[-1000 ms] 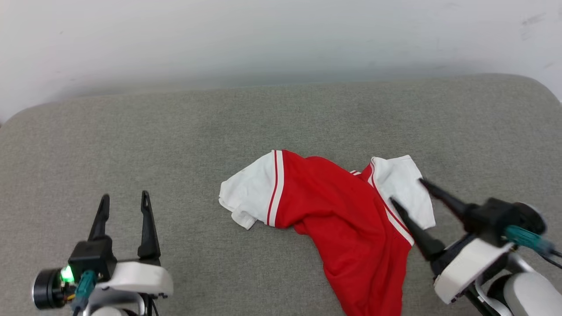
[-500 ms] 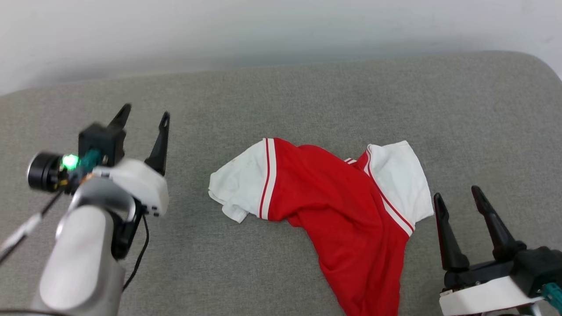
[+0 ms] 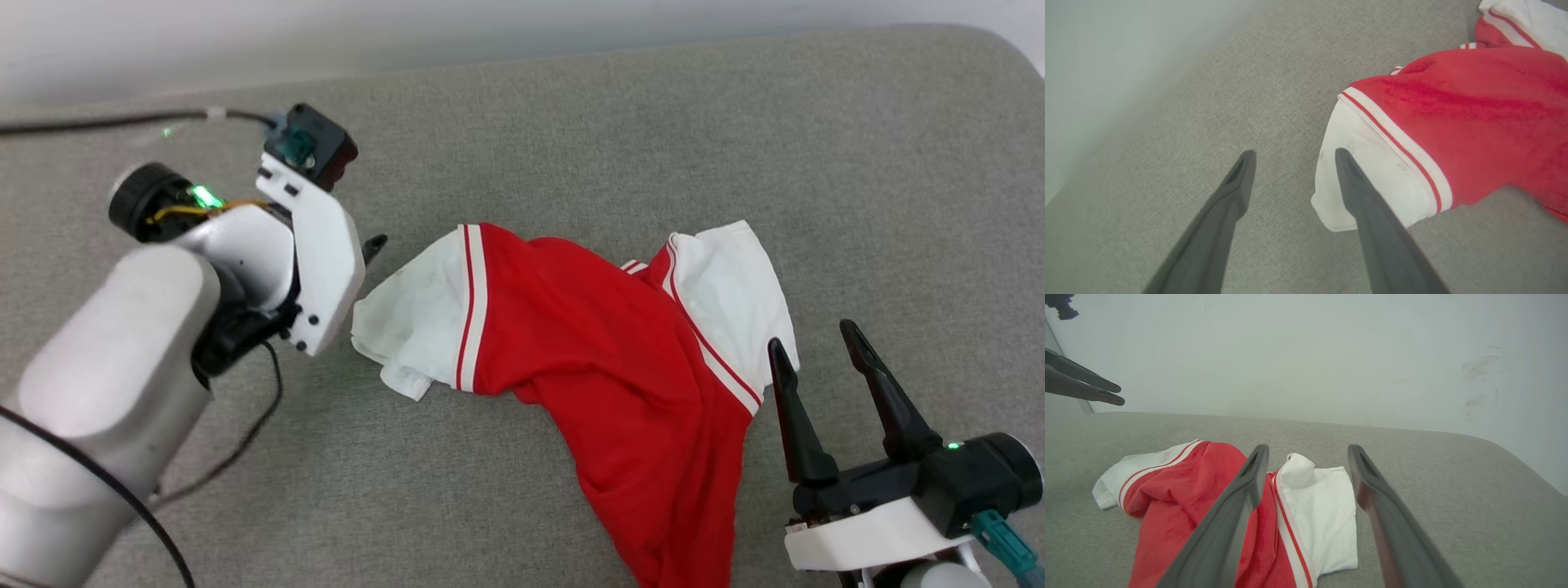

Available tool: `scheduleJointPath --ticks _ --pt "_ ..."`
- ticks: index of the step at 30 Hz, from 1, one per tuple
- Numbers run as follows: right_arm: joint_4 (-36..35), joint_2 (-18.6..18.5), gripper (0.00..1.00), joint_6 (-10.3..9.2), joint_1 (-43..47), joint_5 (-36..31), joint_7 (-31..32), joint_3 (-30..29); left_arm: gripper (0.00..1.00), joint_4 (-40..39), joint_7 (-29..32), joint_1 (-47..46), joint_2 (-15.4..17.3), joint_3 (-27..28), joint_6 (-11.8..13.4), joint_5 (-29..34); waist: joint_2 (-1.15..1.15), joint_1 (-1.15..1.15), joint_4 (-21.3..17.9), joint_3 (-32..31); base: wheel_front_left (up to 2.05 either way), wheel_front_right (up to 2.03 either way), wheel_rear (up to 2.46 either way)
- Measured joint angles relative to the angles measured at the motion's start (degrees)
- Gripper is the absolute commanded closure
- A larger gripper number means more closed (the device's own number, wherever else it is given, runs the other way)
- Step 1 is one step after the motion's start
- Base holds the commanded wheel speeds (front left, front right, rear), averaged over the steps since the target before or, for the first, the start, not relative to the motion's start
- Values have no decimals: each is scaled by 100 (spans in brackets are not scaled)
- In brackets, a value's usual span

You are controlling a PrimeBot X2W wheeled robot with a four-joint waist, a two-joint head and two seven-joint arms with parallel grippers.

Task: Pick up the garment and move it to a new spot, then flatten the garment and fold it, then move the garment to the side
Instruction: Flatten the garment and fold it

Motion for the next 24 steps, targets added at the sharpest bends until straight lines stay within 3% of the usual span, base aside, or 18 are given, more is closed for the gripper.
scheduleJointPath --ticks 4,10,18,20,24 --pt "-73 2 0 0 -153 -12 -2 69 0 108 673 -604 311 -634 1 -571 0 0 -72 208 0 0 0" --pt "-145 19 0 0 -335 -58 -3 176 0 431 1435 -1058 431 -1524 1 -1167 0 0 -205 516 0 0 0" --pt "-137 54 0 0 -563 -91 -3 291 0 744 1777 -1435 541 -2513 1 -1530 0 0 -398 801 0 0 0" --pt "-126 64 0 0 -586 -98 -3 312 100 780 1838 -1511 570 -2722 1 -1651 0 0 -422 829 0 0 0" --pt "-88 76 0 0 -586 -112 -4 309 100 790 1651 -1606 599 -2947 1 -1904 0 0 -393 800 0 0 0"
